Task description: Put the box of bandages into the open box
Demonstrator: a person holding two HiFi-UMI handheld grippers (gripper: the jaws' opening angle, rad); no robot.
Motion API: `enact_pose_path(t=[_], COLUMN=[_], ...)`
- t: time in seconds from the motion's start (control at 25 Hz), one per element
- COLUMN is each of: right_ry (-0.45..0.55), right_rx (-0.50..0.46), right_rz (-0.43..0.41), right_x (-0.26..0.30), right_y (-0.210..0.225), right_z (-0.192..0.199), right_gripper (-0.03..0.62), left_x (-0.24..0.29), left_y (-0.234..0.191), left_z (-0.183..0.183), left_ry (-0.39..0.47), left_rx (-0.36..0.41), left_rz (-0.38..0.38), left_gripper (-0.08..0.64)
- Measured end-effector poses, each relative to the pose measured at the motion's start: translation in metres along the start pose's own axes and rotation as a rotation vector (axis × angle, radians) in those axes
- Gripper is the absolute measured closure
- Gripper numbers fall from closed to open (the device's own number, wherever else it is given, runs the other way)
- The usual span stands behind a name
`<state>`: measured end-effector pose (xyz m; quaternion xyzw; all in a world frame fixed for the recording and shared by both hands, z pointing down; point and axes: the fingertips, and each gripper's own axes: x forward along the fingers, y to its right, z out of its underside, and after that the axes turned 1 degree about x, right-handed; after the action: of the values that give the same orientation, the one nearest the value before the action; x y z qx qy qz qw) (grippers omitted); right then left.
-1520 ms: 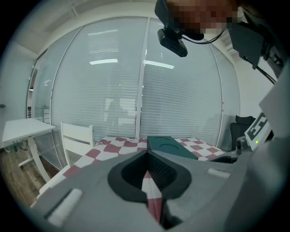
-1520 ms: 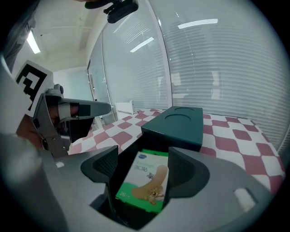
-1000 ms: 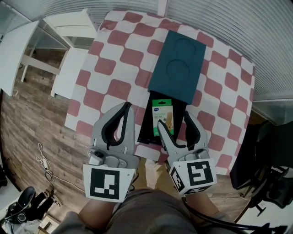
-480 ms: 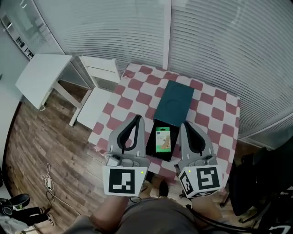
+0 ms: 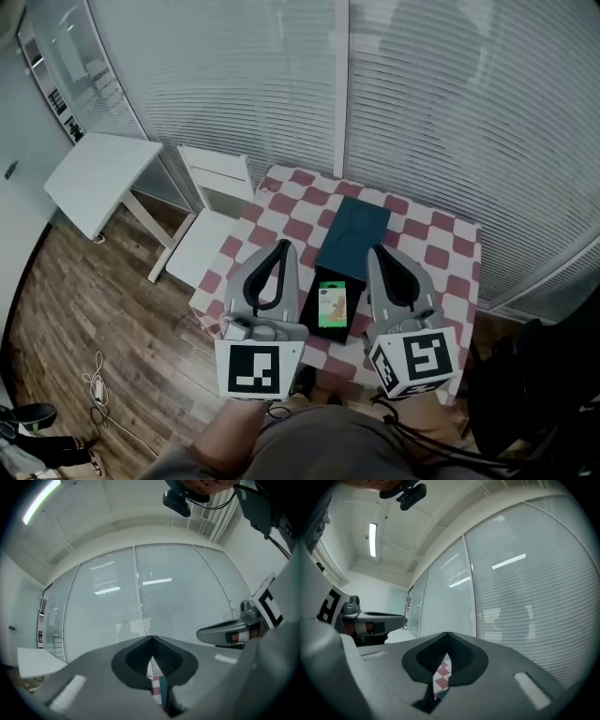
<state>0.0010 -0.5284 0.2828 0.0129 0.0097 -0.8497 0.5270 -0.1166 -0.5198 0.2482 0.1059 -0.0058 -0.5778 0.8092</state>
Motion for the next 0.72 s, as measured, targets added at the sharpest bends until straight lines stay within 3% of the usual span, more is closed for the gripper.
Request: enact_pose_path(t=[0.24, 0.72], right_ry=[0.022, 0.01], right_rx=[-0.042, -0.027], right_rz=[-0.02, -0.018], right_x=[0.003, 0.003], right_y=[-0.006, -0.009], right_z=[-0.014, -0.009], right_gripper=[0.568, 0.566], left_x=[0.0, -0.005], left_y=[0.002, -0.001], left_z=[-0.007, -0.008], left_ry=[0.018, 0.022], left_rx=[0.01, 0.006], left_rz=[0.013, 0.011], left_gripper=[0.56, 0.56])
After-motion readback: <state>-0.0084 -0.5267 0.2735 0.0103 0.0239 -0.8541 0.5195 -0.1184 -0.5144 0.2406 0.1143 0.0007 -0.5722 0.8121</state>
